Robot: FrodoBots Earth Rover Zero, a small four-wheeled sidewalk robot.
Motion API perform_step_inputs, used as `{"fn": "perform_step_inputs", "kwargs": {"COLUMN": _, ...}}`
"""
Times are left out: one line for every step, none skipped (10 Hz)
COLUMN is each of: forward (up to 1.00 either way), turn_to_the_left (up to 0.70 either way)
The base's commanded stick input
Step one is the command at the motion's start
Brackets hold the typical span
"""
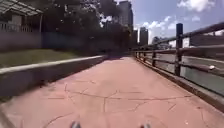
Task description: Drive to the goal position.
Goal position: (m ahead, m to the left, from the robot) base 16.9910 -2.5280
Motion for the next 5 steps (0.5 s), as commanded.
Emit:
{"fn": "perform_step_inputs", "kwargs": {"forward": 1.0, "turn_to_the_left": -0.14}}
{"fn": "perform_step_inputs", "kwargs": {"forward": 1.0, "turn_to_the_left": 0.0}}
{"fn": "perform_step_inputs", "kwargs": {"forward": 1.0, "turn_to_the_left": 0.0}}
{"fn": "perform_step_inputs", "kwargs": {"forward": 1.0, "turn_to_the_left": 0.0}}
{"fn": "perform_step_inputs", "kwargs": {"forward": 1.0, "turn_to_the_left": 0.0}}
